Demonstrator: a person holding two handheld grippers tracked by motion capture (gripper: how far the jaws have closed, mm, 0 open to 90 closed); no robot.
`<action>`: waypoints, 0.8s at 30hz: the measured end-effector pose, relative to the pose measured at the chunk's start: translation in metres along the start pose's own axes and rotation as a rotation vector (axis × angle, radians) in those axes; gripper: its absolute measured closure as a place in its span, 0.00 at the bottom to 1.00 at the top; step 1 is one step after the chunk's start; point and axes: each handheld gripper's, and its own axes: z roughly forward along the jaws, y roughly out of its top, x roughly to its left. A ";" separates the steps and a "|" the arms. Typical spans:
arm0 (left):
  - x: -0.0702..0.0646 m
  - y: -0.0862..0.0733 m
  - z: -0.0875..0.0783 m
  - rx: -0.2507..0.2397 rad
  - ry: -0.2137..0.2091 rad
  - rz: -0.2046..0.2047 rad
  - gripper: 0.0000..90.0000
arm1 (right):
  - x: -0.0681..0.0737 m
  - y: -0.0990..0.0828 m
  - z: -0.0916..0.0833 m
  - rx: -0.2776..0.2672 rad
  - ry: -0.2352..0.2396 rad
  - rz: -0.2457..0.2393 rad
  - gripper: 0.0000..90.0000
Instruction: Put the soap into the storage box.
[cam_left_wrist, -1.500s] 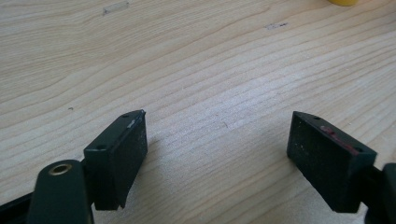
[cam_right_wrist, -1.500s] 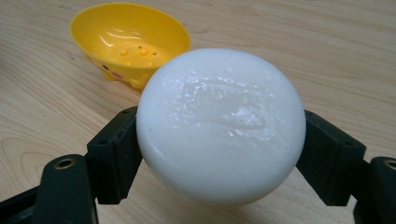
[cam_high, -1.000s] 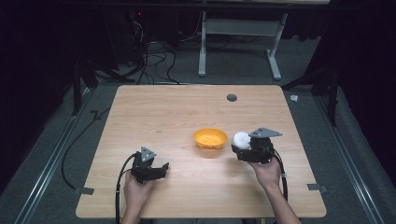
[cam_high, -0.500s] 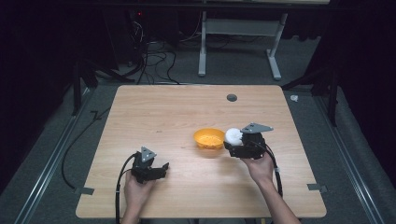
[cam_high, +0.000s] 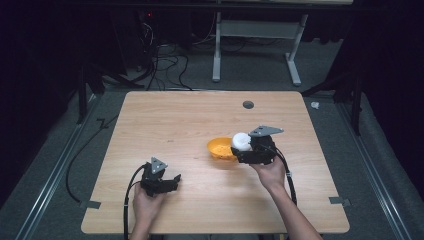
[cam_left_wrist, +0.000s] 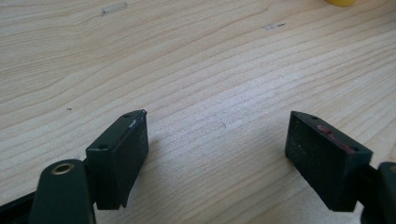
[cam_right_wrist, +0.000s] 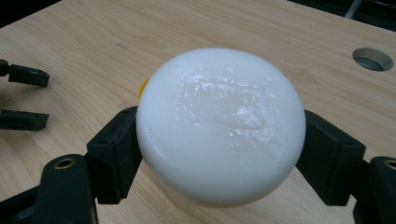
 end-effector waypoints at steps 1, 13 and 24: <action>0.000 0.000 0.000 0.000 0.000 0.000 0.24 | 0.001 0.002 0.001 0.002 0.000 -0.003 0.26; 0.000 0.000 0.000 0.000 0.000 0.000 0.24 | 0.010 0.015 0.014 -0.008 0.036 -0.010 0.26; 0.000 0.000 0.000 0.000 0.001 0.000 0.24 | 0.018 0.016 0.034 0.037 0.046 -0.025 0.26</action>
